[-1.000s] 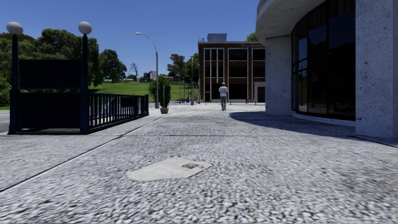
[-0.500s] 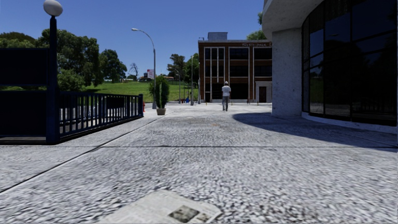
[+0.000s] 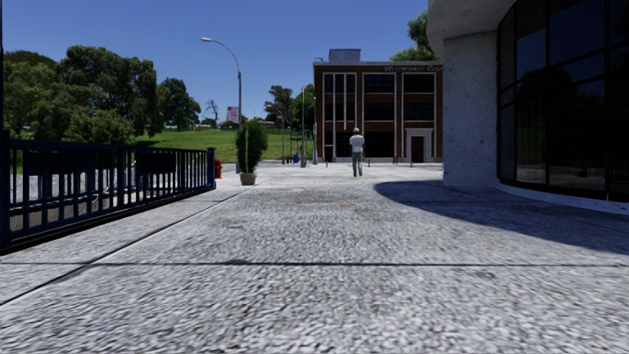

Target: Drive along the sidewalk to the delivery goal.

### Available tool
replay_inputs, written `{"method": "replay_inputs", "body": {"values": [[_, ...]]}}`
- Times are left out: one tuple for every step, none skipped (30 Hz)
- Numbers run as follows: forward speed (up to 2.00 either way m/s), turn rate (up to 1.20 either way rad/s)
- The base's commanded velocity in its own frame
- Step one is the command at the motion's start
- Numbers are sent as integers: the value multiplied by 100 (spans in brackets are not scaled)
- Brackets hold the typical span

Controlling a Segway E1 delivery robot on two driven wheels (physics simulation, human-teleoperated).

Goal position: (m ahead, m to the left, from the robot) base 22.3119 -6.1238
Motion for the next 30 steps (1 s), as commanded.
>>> {"method": "replay_inputs", "body": {"values": [[200, -9], [200, -21], [200, -35], [200, -39], [200, -40], [200, -40], [200, -40], [200, -40], [200, -40], [200, -40], [200, -39], [200, -39], [200, -38], [200, -25], [200, -15], [200, -15], [200, 0], [200, 0], [200, 0], [200, 0], [200, 0], [200, 0], [200, 0], [200, 0], [200, 0], [200, 0], [200, 0], [200, 0], [200, 0], [200, 0]]}}
